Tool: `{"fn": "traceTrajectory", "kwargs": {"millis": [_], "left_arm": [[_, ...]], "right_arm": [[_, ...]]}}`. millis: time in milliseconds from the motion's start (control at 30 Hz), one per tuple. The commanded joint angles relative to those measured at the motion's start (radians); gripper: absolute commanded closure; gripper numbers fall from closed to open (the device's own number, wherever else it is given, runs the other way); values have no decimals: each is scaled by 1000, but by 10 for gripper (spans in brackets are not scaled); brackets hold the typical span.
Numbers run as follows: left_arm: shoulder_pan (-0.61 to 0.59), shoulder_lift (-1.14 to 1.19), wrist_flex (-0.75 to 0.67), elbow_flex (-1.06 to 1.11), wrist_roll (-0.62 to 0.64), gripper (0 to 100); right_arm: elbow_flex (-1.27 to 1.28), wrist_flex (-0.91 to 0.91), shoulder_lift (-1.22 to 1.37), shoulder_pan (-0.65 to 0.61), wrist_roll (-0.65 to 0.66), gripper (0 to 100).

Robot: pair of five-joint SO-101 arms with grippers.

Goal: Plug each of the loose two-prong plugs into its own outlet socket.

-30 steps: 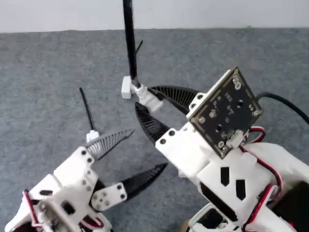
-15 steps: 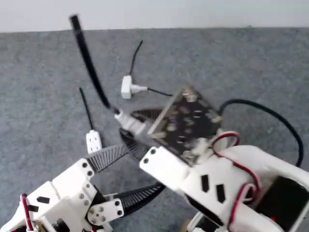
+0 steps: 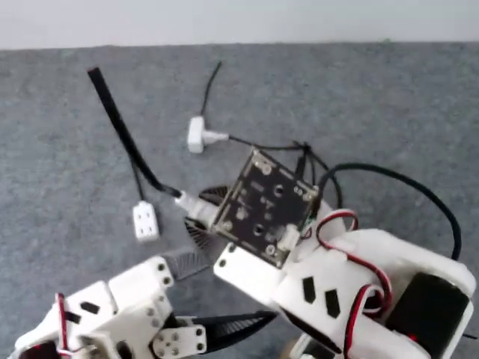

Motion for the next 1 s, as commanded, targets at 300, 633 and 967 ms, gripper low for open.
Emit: {"fn": "traceTrajectory", "kwargs": {"millis": [300,633,967], "left_arm": [[-46,0,-25,15,-6,727],[-49,0,-21,7,-12,727],[-51,0,-20,8,-14,727]], "right_arm": [[-3,13,-18,-1,21,990],[-3,15,-18,-1,21,990],[-3,15,-18,-1,21,990]]}}
